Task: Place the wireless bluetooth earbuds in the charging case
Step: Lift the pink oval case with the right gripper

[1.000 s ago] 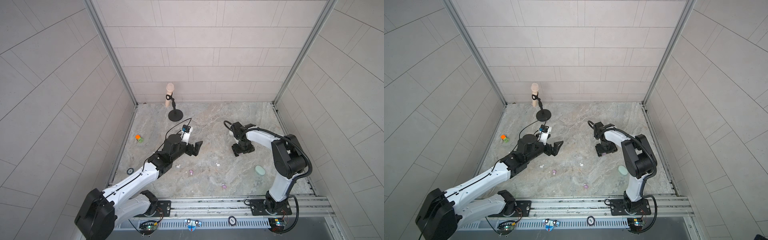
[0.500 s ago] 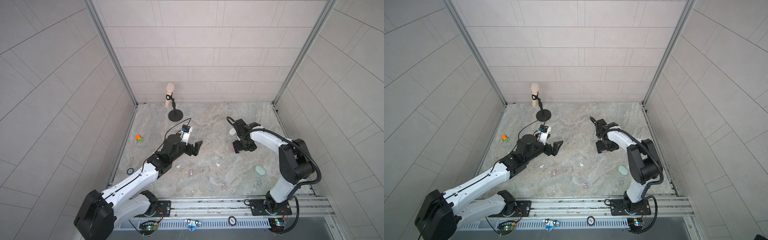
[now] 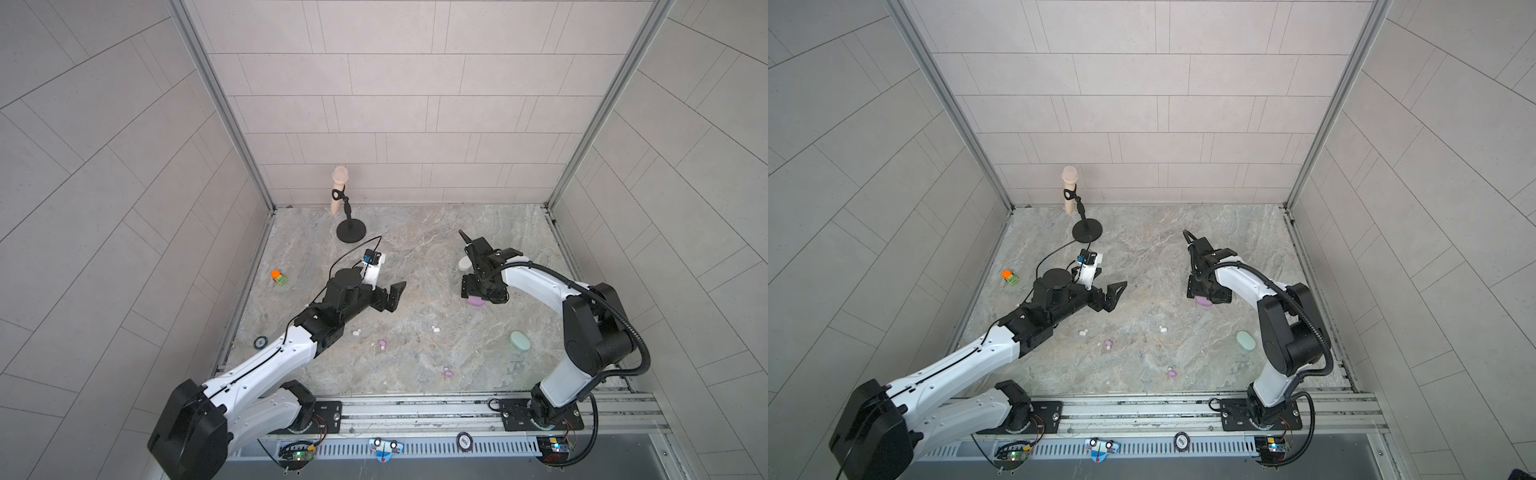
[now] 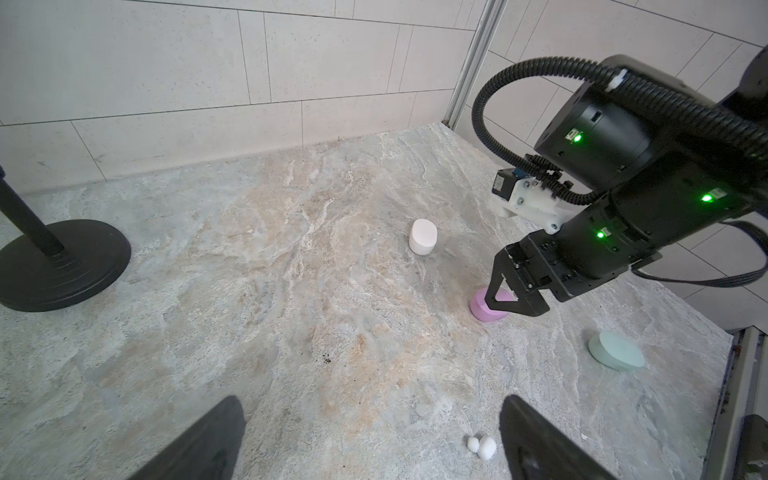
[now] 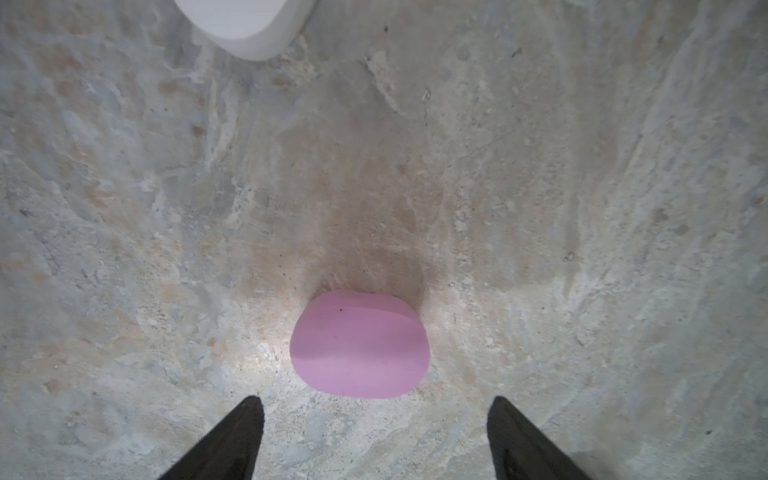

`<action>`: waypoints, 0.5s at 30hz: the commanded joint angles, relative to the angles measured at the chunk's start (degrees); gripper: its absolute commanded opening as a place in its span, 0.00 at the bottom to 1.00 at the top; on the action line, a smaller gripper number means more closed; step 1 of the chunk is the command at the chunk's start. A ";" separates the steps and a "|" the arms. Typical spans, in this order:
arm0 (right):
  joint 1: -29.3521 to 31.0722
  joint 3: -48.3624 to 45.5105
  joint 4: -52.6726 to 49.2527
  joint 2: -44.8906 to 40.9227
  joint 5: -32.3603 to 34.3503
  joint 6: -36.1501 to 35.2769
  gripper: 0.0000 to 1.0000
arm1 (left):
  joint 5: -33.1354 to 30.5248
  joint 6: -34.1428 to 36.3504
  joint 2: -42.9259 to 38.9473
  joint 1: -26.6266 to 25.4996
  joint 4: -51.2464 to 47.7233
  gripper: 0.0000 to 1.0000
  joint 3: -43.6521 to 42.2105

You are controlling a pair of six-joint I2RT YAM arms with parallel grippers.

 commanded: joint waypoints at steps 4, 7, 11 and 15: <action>0.25 0.77 2.42 3.86 1.00 3.45 0.86 | 0.05 -0.48 -0.81 0.26 1.40 1.00 -0.62; 0.25 0.43 3.52 4.83 0.70 3.85 0.83 | -0.05 -0.46 -0.81 0.26 1.37 1.00 -0.70; 0.25 0.07 4.42 4.97 0.36 4.23 0.78 | -0.22 -0.37 -0.90 0.19 1.29 1.00 -0.71; 0.16 0.16 4.25 5.12 0.15 4.14 0.75 | -0.23 -0.46 -0.64 0.26 1.42 1.00 -0.66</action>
